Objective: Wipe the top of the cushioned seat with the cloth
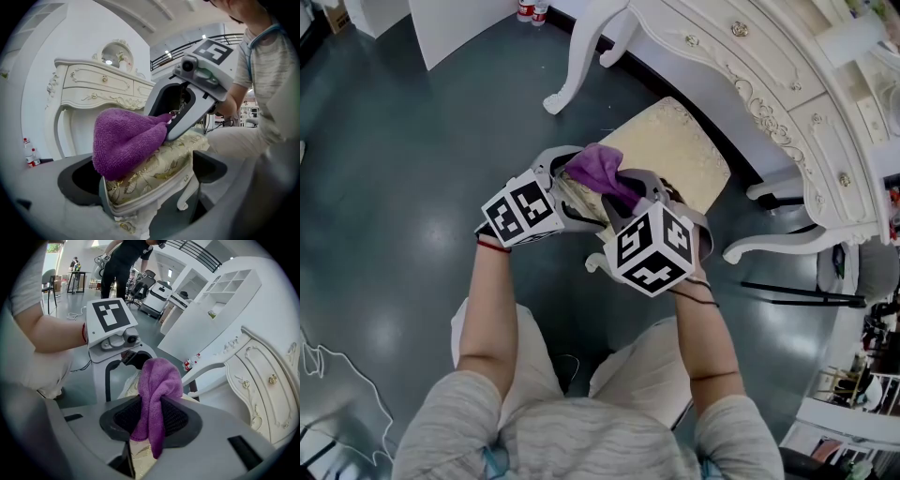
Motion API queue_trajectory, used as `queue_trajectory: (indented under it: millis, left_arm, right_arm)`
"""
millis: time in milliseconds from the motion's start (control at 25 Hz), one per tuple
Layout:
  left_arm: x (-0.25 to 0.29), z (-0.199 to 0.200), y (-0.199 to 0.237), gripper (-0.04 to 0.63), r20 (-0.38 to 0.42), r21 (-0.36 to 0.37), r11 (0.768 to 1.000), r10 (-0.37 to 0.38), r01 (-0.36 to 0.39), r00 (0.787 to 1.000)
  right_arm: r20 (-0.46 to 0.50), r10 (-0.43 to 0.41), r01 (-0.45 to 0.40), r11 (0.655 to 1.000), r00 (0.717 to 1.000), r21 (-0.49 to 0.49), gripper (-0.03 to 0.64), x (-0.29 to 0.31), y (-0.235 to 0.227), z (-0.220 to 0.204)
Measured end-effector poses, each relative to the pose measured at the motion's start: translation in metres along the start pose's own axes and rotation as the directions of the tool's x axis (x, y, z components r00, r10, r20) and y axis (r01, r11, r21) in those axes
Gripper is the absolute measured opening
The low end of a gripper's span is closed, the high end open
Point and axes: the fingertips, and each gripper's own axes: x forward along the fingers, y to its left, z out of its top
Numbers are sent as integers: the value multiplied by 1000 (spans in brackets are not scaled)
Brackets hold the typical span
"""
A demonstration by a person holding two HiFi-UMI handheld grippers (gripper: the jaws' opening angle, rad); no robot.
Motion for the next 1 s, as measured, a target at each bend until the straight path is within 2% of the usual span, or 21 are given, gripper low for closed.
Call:
queue_trajectory:
  millis: [280,440,640,840,1000]
  left_arm:
    - [-6,3,0,591,6,-6,1000,8,-8,1000]
    - [-8,10,-1,592,42,-13,1000,0,1,999]
    - [-12,24,-4,591,90,-4,1000,-15,16,996]
    - [-15,43,-9,591,164,-1,999,-37,37,986]
    - [-24,64,-7,591,259,4,1000,-30,30,965]
  right_arm:
    - [43,49,-50,999,998,21,118,-5,12,6]
    - [76,75,-78,996,994,41,118,-9,18,8]
    - [173,119,-142,982,978,128,118,-19,23,12]
    - [322,147,-237,935,935,263,118,-40,18,5]
    - [462,95,-287,885,882,365,118,-61,4,-8]
